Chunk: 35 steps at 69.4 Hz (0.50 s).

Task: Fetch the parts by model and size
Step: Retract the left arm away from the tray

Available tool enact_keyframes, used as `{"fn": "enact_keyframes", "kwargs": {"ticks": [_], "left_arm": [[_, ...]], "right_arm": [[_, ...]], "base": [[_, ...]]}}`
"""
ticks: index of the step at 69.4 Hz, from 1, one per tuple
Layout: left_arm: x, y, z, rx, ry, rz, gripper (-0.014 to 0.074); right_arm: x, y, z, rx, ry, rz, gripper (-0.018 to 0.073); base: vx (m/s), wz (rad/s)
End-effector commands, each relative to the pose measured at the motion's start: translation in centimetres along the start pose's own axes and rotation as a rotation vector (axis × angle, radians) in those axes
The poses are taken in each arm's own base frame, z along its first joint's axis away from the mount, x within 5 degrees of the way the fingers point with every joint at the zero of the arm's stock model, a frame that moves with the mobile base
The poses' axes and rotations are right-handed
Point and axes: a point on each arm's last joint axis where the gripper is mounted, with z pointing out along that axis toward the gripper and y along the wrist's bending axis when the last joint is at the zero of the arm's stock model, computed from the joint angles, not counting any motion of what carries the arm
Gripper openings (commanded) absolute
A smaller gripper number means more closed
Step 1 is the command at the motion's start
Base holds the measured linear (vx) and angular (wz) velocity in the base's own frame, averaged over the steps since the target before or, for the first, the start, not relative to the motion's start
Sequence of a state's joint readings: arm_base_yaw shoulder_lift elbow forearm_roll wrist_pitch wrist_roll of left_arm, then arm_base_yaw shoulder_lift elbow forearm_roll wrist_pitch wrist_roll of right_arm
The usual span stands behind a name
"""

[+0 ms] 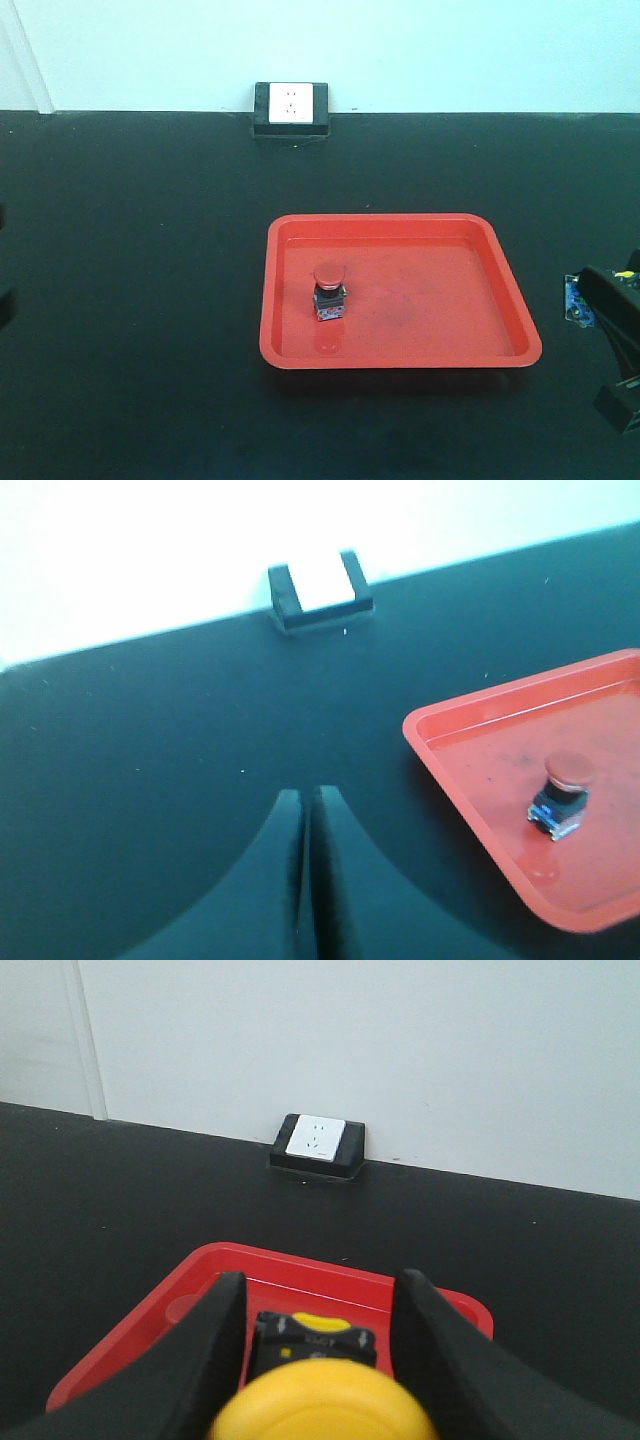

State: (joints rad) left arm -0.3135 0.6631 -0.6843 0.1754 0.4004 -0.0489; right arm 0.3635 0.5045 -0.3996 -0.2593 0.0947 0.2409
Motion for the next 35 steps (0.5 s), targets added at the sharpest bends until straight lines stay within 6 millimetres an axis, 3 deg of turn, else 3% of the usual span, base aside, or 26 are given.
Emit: {"fn": "enact_keyframes", "kwargs": {"ticks": [1, 15, 35], "left_arm": [[-0.1, 0.0, -2.3, -0.004, -0.143, 0.003, -0.0008], [2.3, 0.1, -6.3, -0.022, -0.234, -0.007, -0.0008], [4.0, 0.2, -8.7, -0.039, -0.266, -0.014, -0.0008]], "right_arm": [[-1.6, 0.1, 0.0, -0.012, -0.095, -0.012, -0.0002], [-1.6, 0.1, 0.0, -0.012, -0.095, -0.012, -0.0002], [-1.6, 0.1, 0.0, -0.013, -0.098, -0.012, -0.0002]], "base": [[0.0, 0.0], [0.0, 0.0], [0.0, 0.0]]}}
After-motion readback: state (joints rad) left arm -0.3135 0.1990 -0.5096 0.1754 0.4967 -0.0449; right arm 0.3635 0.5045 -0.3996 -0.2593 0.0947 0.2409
